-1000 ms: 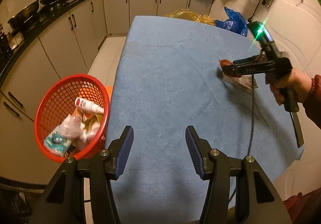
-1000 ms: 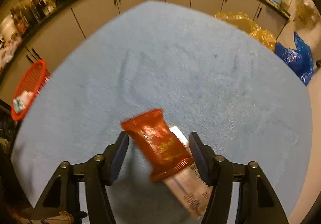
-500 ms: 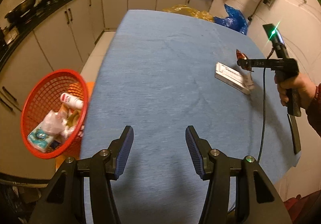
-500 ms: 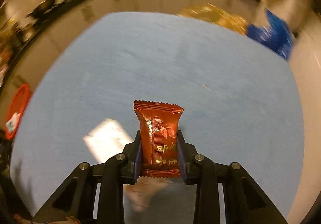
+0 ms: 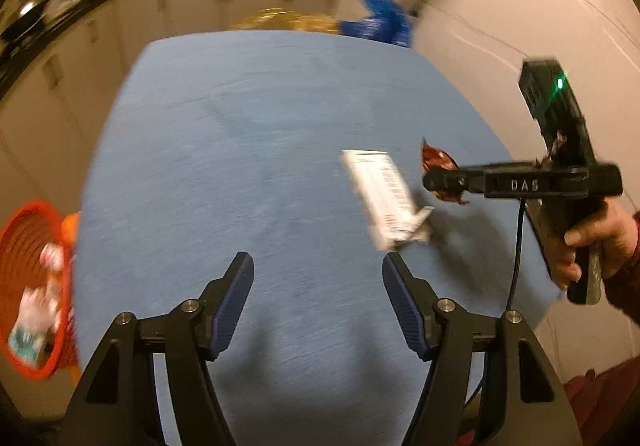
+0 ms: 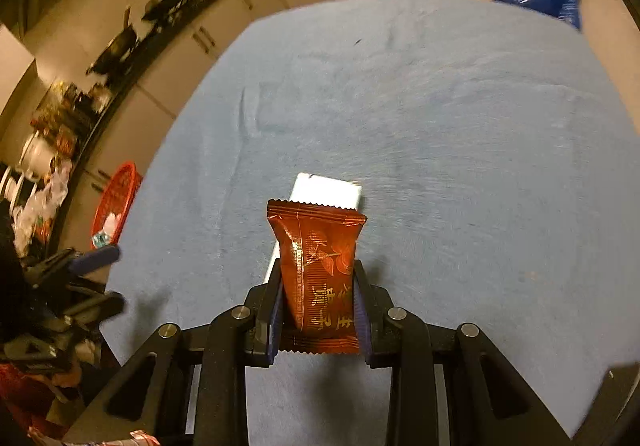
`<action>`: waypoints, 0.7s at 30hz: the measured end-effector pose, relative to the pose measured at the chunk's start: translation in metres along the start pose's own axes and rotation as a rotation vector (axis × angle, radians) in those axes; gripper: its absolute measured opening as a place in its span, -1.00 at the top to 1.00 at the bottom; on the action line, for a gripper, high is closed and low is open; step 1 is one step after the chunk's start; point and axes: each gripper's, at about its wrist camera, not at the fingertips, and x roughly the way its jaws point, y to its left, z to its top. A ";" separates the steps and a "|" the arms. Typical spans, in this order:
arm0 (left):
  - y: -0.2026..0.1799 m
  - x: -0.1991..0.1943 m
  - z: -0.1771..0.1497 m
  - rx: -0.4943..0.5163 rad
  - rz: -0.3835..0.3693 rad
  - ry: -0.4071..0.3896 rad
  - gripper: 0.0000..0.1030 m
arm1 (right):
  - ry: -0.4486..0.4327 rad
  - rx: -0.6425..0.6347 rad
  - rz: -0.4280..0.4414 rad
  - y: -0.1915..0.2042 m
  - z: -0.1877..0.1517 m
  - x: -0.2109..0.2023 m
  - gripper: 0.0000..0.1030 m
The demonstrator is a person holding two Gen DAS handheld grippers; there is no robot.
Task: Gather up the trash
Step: 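Grasp the white medicine box with the left gripper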
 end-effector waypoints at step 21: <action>-0.080 0.104 0.025 0.321 -0.011 0.073 0.89 | -0.086 0.205 -0.048 -0.038 -0.079 -0.091 0.38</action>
